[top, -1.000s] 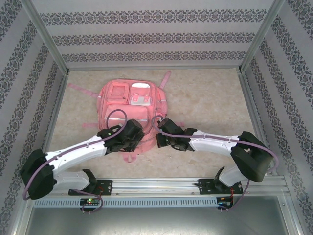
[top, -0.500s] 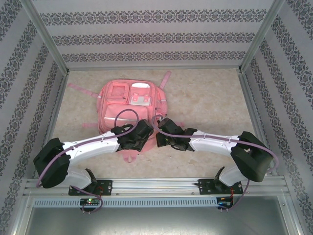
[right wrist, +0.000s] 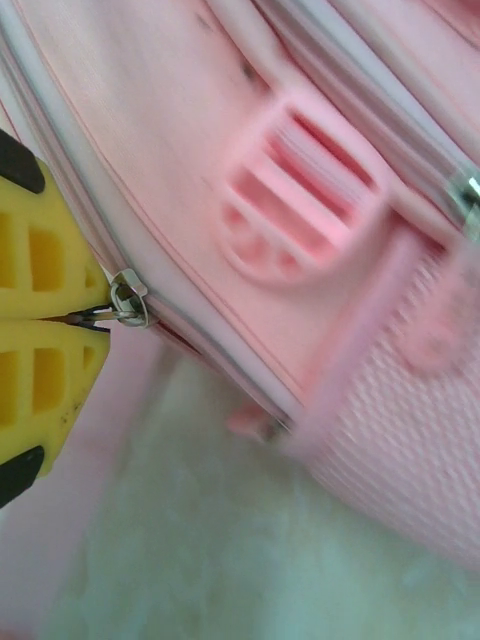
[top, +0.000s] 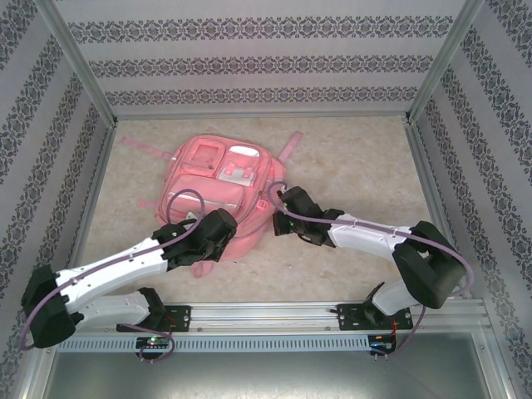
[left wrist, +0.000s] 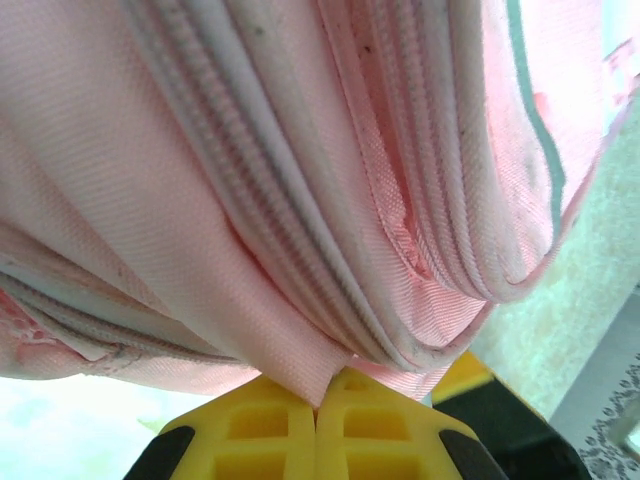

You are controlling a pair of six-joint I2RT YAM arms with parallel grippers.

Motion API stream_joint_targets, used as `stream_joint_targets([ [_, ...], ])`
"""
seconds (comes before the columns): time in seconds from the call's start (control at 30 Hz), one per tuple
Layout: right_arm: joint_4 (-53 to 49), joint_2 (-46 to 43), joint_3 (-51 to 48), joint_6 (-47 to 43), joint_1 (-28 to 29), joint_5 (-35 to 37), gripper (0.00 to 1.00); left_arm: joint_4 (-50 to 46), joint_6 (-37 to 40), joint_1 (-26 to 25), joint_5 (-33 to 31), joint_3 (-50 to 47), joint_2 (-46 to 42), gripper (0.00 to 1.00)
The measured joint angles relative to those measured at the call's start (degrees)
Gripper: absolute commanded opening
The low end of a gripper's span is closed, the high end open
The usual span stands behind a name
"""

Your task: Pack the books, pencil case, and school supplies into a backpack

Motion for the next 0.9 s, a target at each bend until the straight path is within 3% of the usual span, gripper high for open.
stream_joint_targets([
  [0.43, -3.1, 10.5, 10.3, -5.3, -7.3, -7.3, 0.0, 2.0, 2.9, 0.0, -0.7, -1.7, -3.3, 0.0],
  [0.7, -6.0, 11.8, 13.8, -6.8, -13.3, -5.7, 0.05, 11.0, 6.4, 0.0, 4.3, 3.8, 11.7, 0.0],
  [0.83, -7.6, 11.8, 15.5, -7.0, -16.5, -3.4, 0.24, 11.4, 8.4, 0.0, 6.8, 12.3, 21.0, 0.0],
  [0.9, -7.7, 11.4, 15.9, -7.3, -18.3, -2.2, 0.32, 10.8, 9.6, 0.0, 7.5, 16.4, 24.9, 0.12],
])
